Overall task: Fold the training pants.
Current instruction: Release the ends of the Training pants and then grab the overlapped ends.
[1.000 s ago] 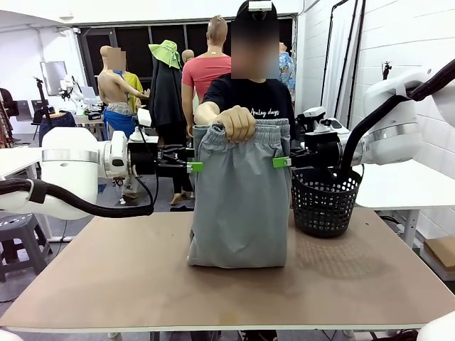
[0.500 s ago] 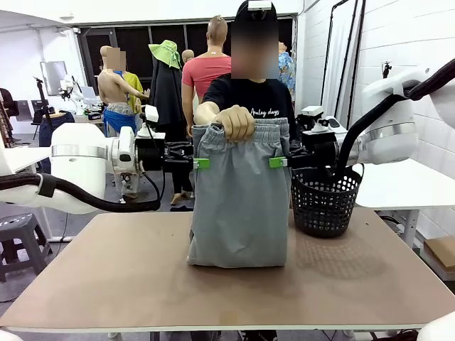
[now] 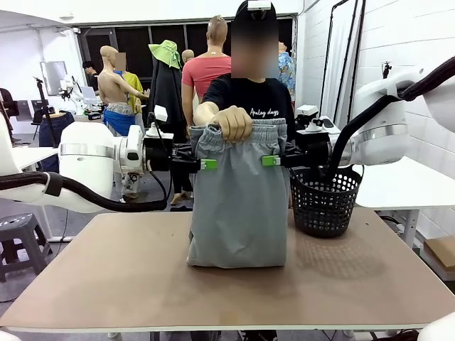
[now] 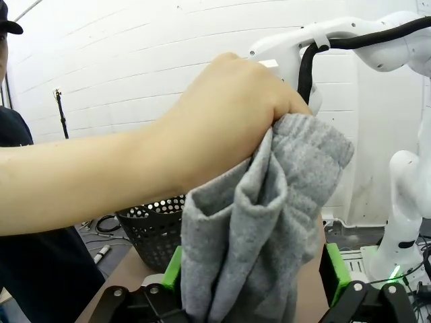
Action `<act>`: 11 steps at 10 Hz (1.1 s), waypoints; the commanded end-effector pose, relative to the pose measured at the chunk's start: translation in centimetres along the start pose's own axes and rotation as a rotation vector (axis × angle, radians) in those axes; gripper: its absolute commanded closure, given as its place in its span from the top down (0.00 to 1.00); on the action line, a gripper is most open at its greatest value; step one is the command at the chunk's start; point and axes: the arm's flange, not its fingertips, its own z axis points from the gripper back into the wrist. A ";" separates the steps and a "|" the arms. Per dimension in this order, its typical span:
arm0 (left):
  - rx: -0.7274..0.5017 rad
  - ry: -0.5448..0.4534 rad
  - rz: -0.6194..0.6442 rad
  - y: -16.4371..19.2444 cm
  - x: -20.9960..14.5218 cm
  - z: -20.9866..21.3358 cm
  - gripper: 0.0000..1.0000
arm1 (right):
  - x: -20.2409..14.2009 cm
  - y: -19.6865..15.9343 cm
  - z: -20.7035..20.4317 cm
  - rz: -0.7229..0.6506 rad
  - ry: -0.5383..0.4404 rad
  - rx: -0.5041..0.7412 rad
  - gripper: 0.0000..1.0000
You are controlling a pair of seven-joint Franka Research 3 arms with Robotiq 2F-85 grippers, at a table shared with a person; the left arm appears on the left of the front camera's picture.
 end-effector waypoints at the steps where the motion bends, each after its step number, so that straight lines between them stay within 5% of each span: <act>1: 0.001 0.016 0.021 0.4 0.5 -0.7 1.00 | 0.5 -0.7 -1.4 -0.004 -0.021 0.001 1.00; 11: -0.010 -0.066 0.068 1.3 -0.8 -3.2 1.00 | 0.9 -2.4 -1.7 0.016 0.005 -0.051 1.00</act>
